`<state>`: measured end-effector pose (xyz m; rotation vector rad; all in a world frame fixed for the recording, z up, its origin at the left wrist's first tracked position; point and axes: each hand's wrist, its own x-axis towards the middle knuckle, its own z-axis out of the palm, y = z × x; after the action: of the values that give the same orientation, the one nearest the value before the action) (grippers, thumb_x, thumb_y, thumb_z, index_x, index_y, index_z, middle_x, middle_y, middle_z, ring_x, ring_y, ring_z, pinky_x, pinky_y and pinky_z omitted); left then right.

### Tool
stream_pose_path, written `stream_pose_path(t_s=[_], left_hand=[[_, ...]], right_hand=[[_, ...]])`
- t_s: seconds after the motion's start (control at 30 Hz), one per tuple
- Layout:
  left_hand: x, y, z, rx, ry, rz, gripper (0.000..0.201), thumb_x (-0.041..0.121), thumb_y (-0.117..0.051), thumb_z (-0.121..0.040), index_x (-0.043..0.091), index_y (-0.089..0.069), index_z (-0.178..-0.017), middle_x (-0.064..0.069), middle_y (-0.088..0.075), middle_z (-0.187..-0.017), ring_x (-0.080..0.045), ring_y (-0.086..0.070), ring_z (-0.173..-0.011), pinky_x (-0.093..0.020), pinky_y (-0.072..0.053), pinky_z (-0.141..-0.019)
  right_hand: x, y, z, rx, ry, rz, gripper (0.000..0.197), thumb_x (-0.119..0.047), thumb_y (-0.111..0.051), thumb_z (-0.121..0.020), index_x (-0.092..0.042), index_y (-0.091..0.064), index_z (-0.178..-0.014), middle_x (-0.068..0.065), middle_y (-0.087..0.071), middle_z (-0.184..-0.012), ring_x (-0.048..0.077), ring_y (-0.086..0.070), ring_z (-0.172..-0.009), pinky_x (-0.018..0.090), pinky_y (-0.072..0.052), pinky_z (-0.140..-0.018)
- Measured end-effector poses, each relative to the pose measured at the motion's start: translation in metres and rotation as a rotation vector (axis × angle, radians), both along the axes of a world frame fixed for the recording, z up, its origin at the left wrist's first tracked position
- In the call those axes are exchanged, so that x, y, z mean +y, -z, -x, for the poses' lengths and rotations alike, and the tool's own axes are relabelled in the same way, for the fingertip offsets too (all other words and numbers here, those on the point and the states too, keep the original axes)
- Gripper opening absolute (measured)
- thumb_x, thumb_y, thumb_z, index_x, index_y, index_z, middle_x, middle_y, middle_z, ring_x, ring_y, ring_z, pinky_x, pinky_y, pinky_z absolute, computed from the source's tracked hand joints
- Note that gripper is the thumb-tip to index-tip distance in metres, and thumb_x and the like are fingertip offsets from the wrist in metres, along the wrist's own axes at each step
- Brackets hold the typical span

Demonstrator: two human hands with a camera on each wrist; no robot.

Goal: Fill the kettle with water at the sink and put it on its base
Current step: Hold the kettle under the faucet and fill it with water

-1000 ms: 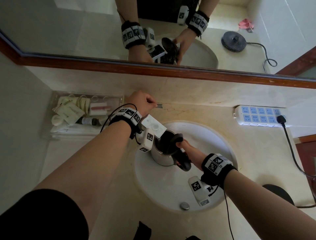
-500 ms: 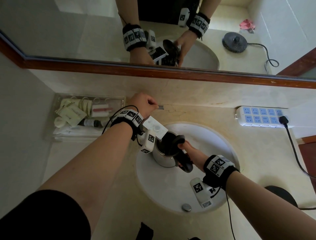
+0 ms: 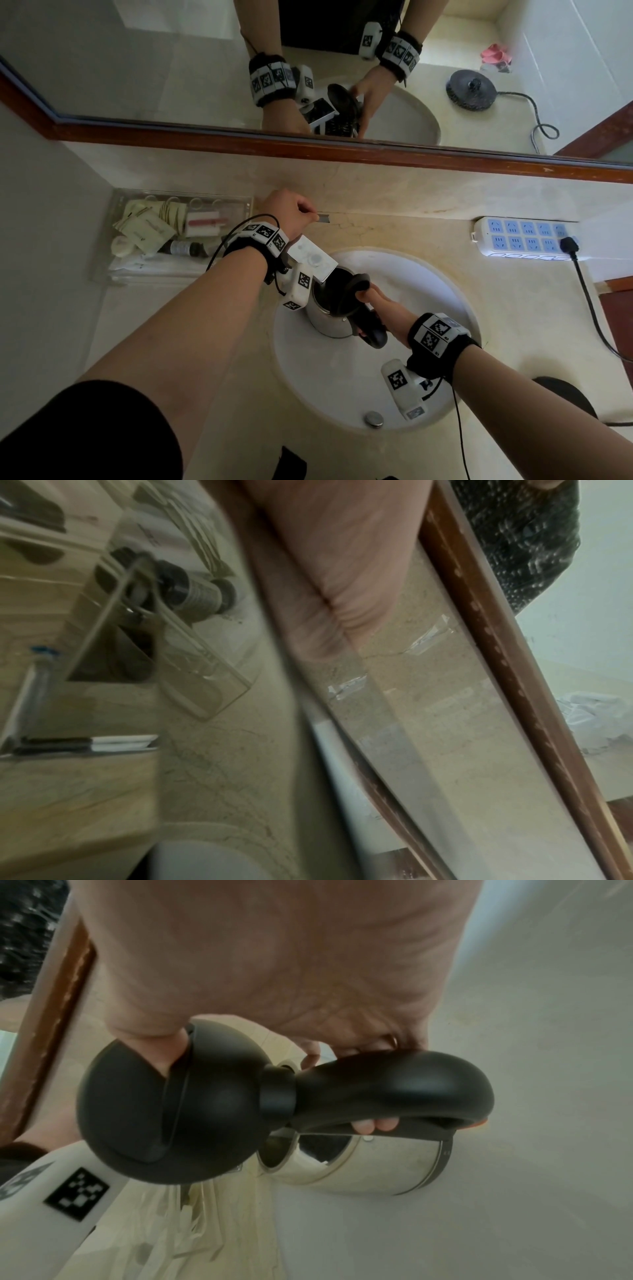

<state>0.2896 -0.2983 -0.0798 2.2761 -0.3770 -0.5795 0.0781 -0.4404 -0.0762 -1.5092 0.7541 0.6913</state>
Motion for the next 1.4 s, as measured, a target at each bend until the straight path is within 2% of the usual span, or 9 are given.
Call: stream_pose_path(t_s=[0.17,0.3,0.43,0.5,0.73,0.83,0.93,1.27,1.4], left_hand=[[0.0001,-0.0009,0.0001,0.008,0.001,0.004,0.006,0.02,-0.074,-0.084,0.017,-0.077,-0.088,0.011,-0.061,-0.061,-0.002,-0.052,-0.047,-0.018,-0.037,-0.044],[0.0004,0.0004,-0.0008,0.005,0.0,-0.004,0.004,0.022,-0.075,-0.084,0.019,-0.077,-0.086,0.008,-0.067,-0.068,-0.002,-0.054,-0.049,-0.019,-0.039,-0.046],[0.0003,0.0008,-0.0014,-0.03,0.014,-0.026,0.005,0.024,-0.075,-0.083,0.021,-0.077,-0.086,0.014,-0.064,-0.067,-0.001,-0.057,-0.054,-0.019,-0.044,-0.054],[0.0003,0.0013,-0.0014,-0.025,0.011,-0.017,0.004,0.023,-0.075,-0.083,0.021,-0.077,-0.085,0.013,-0.064,-0.065,-0.002,-0.056,-0.052,-0.02,-0.044,-0.053],[0.0002,0.0039,-0.0027,-0.017,0.008,0.003,0.005,0.022,-0.075,-0.083,0.02,-0.078,-0.086,0.012,-0.064,-0.065,-0.005,-0.057,-0.053,-0.026,-0.049,-0.059],[0.0001,0.0044,-0.003,-0.026,0.007,-0.003,0.005,0.023,-0.076,-0.083,0.022,-0.077,-0.087,0.014,-0.064,-0.066,-0.005,-0.06,-0.058,-0.028,-0.054,-0.065],[0.0,0.0055,-0.0035,-0.028,0.002,-0.006,0.005,0.024,-0.076,-0.082,0.023,-0.078,-0.086,0.014,-0.065,-0.068,-0.008,-0.063,-0.064,-0.03,-0.058,-0.07],[-0.0012,0.006,-0.0037,-0.073,0.028,-0.024,0.005,0.025,-0.077,-0.082,0.023,-0.079,-0.086,0.017,-0.064,-0.069,-0.005,-0.065,-0.072,-0.026,-0.055,-0.073],[-0.0014,0.0047,-0.0029,-0.067,0.016,-0.023,0.007,0.024,-0.076,-0.083,0.022,-0.079,-0.088,0.014,-0.066,-0.071,-0.007,-0.065,-0.071,-0.026,-0.055,-0.072]], right_hand=[[0.0003,0.0028,-0.001,0.002,0.0,0.006,0.05,-0.038,-0.043,-0.098,-0.025,-0.033,-0.144,0.011,-0.065,-0.091,0.021,-0.063,-0.069,0.02,-0.055,-0.06],[0.0,0.0063,-0.002,-0.011,-0.01,0.0,0.069,-0.047,-0.047,-0.081,-0.025,-0.031,-0.145,0.015,-0.063,-0.1,0.02,-0.064,-0.068,0.021,-0.056,-0.06],[-0.0013,0.0073,-0.0014,-0.003,-0.001,-0.009,0.051,-0.039,-0.044,-0.097,-0.026,-0.032,-0.145,0.014,-0.064,-0.097,0.022,-0.064,-0.069,0.02,-0.057,-0.06],[-0.0012,0.0062,-0.0013,0.0,0.001,-0.007,0.047,-0.035,-0.042,-0.099,-0.025,-0.033,-0.145,0.014,-0.064,-0.095,0.024,-0.063,-0.069,0.021,-0.056,-0.061],[-0.0014,0.0055,0.0006,-0.007,-0.014,-0.009,0.044,-0.034,-0.04,-0.1,-0.022,-0.034,-0.142,0.017,-0.063,-0.095,0.026,-0.059,-0.073,0.022,-0.054,-0.063],[-0.0009,0.0047,0.0002,0.002,-0.009,-0.008,0.043,-0.033,-0.04,-0.101,-0.023,-0.033,-0.142,0.019,-0.062,-0.098,0.026,-0.059,-0.073,0.02,-0.054,-0.06],[-0.0021,0.0049,-0.0003,-0.003,-0.015,-0.019,0.043,-0.032,-0.039,-0.101,-0.02,-0.034,-0.142,0.02,-0.062,-0.093,0.027,-0.057,-0.074,0.024,-0.053,-0.063],[-0.0048,0.0042,0.0001,0.003,-0.023,-0.009,0.043,-0.034,-0.039,-0.1,-0.022,-0.035,-0.141,0.014,-0.064,-0.089,0.027,-0.058,-0.077,0.019,-0.054,-0.06],[-0.0046,0.008,0.0007,-0.001,-0.007,-0.019,0.045,-0.035,-0.041,-0.099,-0.024,-0.034,-0.142,0.015,-0.064,-0.091,0.027,-0.06,-0.075,0.021,-0.055,-0.063]])
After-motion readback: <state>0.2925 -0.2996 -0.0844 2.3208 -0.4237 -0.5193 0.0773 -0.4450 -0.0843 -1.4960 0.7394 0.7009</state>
